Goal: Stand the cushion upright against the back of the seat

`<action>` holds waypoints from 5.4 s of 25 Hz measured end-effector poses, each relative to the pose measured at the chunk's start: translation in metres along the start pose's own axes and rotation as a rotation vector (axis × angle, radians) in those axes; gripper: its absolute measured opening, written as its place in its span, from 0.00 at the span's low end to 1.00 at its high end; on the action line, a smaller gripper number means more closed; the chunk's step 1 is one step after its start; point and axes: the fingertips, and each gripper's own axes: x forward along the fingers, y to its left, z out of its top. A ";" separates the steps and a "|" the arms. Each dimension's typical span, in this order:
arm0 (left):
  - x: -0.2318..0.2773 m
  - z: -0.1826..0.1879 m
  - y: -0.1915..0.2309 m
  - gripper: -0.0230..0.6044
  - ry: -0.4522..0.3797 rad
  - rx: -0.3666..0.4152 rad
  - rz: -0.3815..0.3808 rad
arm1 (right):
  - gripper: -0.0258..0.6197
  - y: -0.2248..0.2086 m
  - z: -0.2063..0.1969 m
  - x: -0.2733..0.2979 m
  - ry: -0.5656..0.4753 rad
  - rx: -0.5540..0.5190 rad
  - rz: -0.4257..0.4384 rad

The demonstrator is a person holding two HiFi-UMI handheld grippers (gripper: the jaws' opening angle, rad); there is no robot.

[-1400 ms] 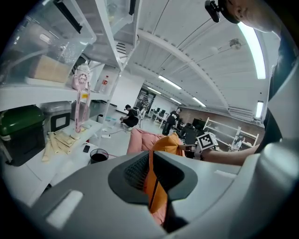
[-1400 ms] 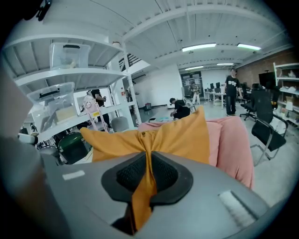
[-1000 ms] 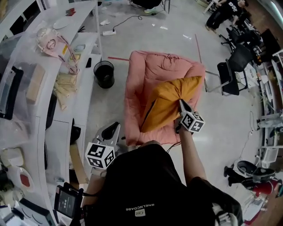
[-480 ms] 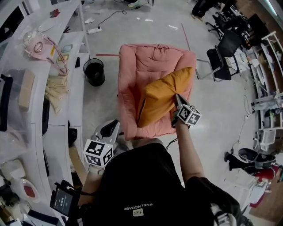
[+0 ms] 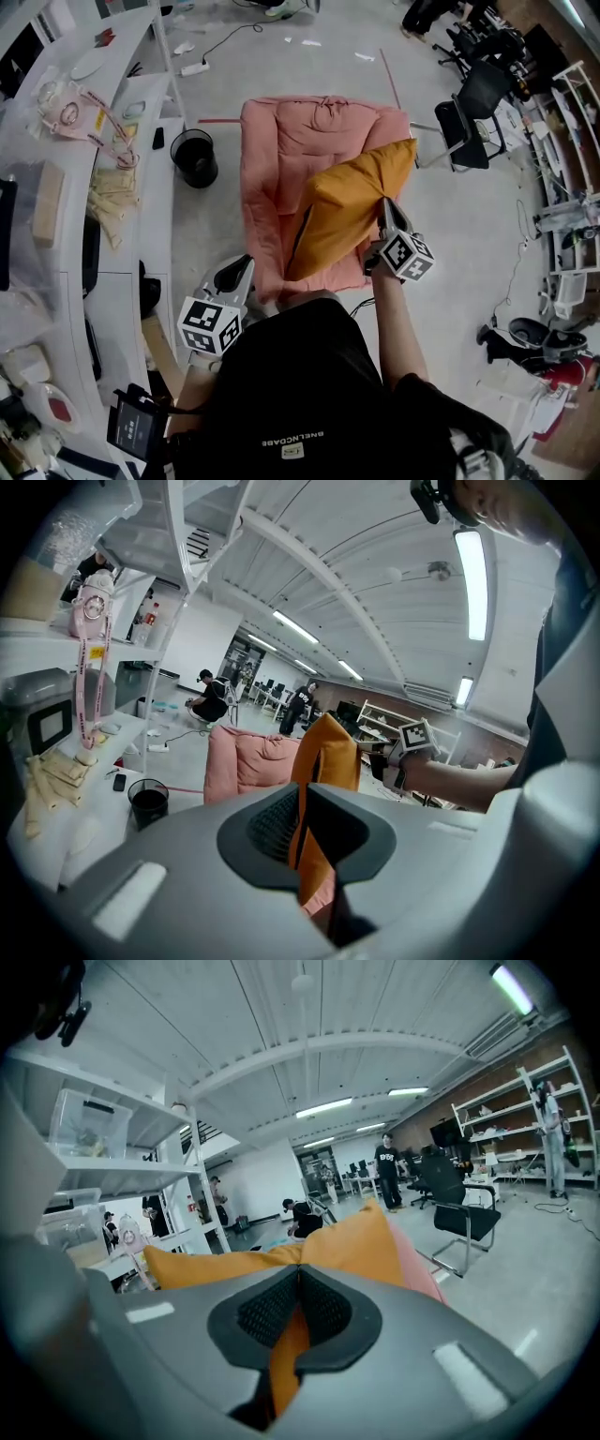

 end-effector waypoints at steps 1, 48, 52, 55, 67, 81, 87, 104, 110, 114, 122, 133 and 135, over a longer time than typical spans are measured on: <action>0.004 0.001 -0.002 0.09 0.001 0.004 -0.003 | 0.05 -0.001 0.007 0.001 -0.014 0.000 0.001; 0.067 -0.006 0.007 0.09 0.121 -0.086 0.321 | 0.56 -0.127 -0.124 0.242 0.493 -0.022 0.045; 0.074 -0.008 0.004 0.09 0.138 -0.089 0.330 | 0.55 -0.128 -0.134 0.263 0.508 -0.014 0.047; 0.077 -0.010 0.001 0.09 0.148 -0.087 0.338 | 0.53 -0.132 -0.143 0.275 0.528 0.000 0.042; 0.071 -0.011 0.002 0.09 0.143 -0.077 0.351 | 0.08 -0.127 -0.143 0.267 0.492 0.121 0.090; 0.057 -0.010 -0.002 0.09 0.116 -0.061 0.315 | 0.06 -0.096 -0.063 0.189 0.209 -0.022 0.102; 0.049 -0.009 0.000 0.09 0.102 -0.067 0.334 | 0.06 -0.064 -0.004 0.181 0.070 -0.103 0.150; 0.034 -0.011 0.003 0.09 0.068 -0.102 0.394 | 0.07 -0.005 0.018 0.225 0.105 -0.403 0.209; 0.030 -0.014 0.009 0.09 0.066 -0.120 0.427 | 0.07 -0.011 -0.038 0.248 0.212 -0.426 0.205; 0.030 -0.014 0.011 0.09 0.068 -0.129 0.440 | 0.07 -0.001 -0.055 0.259 0.232 -0.392 0.205; 0.029 -0.016 0.013 0.09 0.067 -0.138 0.442 | 0.34 0.003 -0.050 0.266 0.213 -0.331 0.235; 0.044 -0.015 0.013 0.09 0.093 -0.130 0.400 | 0.66 -0.075 -0.059 0.230 0.201 -0.303 0.199; 0.048 -0.014 0.012 0.09 0.097 -0.123 0.392 | 0.75 -0.096 -0.067 0.238 0.245 -0.263 0.199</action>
